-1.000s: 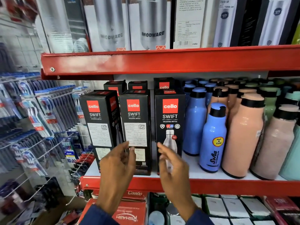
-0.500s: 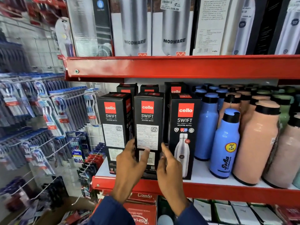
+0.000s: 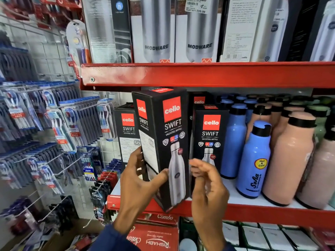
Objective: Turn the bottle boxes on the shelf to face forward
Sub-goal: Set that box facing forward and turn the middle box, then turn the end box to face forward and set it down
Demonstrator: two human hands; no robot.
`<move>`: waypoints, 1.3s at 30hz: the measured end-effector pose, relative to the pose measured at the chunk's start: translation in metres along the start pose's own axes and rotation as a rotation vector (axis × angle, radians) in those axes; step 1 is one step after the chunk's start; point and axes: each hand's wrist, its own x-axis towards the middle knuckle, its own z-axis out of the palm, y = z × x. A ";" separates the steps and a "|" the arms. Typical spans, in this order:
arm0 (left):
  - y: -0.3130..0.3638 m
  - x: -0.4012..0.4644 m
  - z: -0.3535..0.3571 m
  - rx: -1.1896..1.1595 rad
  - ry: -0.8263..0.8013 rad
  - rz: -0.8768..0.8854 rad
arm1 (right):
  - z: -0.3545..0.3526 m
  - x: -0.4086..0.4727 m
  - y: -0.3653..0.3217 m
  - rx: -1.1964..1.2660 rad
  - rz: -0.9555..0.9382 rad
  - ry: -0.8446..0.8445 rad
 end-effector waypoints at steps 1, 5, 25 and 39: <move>-0.002 0.000 -0.004 -0.032 -0.021 -0.005 | -0.005 0.002 0.001 -0.019 0.017 -0.002; -0.002 0.006 -0.010 -0.106 -0.128 0.014 | -0.006 0.005 0.002 -0.044 0.133 -0.285; -0.052 0.040 0.020 0.154 -0.287 0.043 | 0.039 0.032 0.055 -0.219 0.004 -0.271; -0.072 0.031 0.026 0.210 -0.331 -0.022 | 0.038 0.027 0.081 -0.297 0.078 -0.302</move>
